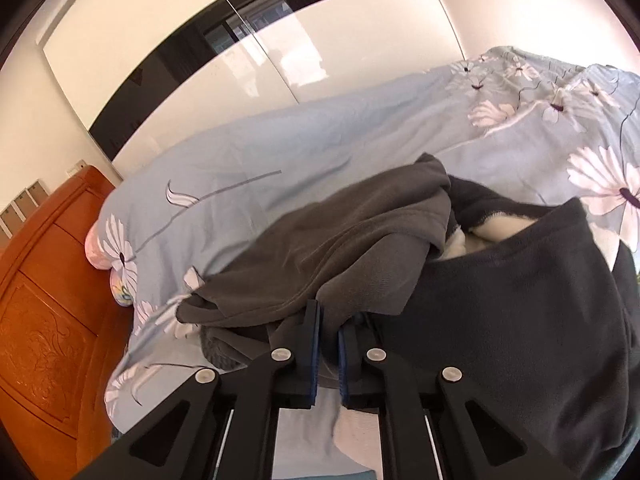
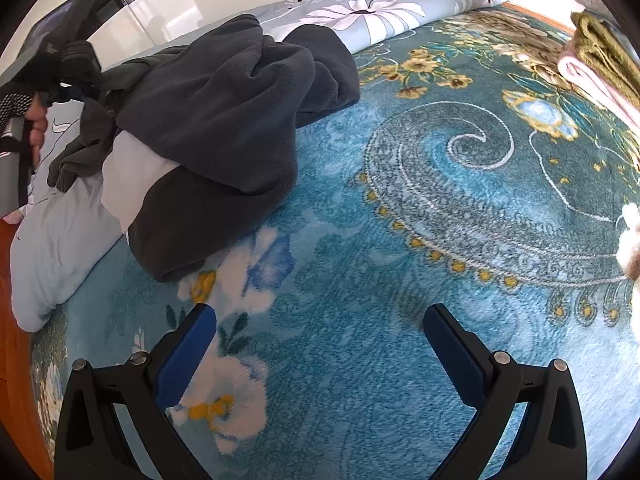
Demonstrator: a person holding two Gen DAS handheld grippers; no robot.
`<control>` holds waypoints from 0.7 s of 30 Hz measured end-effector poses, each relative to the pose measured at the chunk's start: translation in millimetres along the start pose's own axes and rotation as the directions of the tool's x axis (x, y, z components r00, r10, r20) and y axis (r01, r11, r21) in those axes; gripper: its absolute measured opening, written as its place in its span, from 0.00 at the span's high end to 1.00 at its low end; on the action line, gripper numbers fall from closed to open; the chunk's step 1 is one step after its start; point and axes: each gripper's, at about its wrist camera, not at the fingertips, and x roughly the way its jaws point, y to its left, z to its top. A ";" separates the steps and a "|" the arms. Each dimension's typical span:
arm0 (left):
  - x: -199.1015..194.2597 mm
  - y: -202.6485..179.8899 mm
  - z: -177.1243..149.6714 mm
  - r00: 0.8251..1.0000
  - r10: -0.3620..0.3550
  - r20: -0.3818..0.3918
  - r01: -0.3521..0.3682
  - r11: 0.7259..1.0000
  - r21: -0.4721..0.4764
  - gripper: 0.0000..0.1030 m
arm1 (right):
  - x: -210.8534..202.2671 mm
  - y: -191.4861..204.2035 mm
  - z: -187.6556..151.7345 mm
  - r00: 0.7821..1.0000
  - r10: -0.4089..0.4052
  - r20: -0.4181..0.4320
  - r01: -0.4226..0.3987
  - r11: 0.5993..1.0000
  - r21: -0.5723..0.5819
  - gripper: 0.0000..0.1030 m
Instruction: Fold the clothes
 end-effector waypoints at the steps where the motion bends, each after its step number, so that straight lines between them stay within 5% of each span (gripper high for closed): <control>1: -14.7 12.5 2.7 1.000 -0.011 0.028 0.012 1.000 -0.017 0.93 | -1.4 -0.6 -0.6 1.000 0.000 0.002 0.000 1.000 0.000 0.00; 8: -136.2 129.7 -2.9 0.966 -0.141 0.216 0.182 0.966 -0.182 0.93 | -36.4 3.5 -3.5 0.994 0.087 0.071 -0.084 0.996 -0.038 0.00; 12: -215.6 185.0 -29.6 0.913 -0.216 0.345 0.289 0.941 -0.174 0.94 | -77.4 12.0 -9.5 0.985 0.111 0.129 -0.100 0.991 -0.093 0.00; 18: -323.4 240.9 -76.6 0.806 -0.322 0.497 0.454 0.875 -0.169 0.94 | -139.5 31.0 -12.3 0.961 0.161 0.224 -0.136 0.983 -0.121 0.00; 21: -356.6 262.5 -103.3 0.782 -0.315 0.538 0.477 0.858 -0.191 0.94 | -179.6 31.6 -15.9 0.937 0.190 0.294 -0.154 0.978 -0.141 0.00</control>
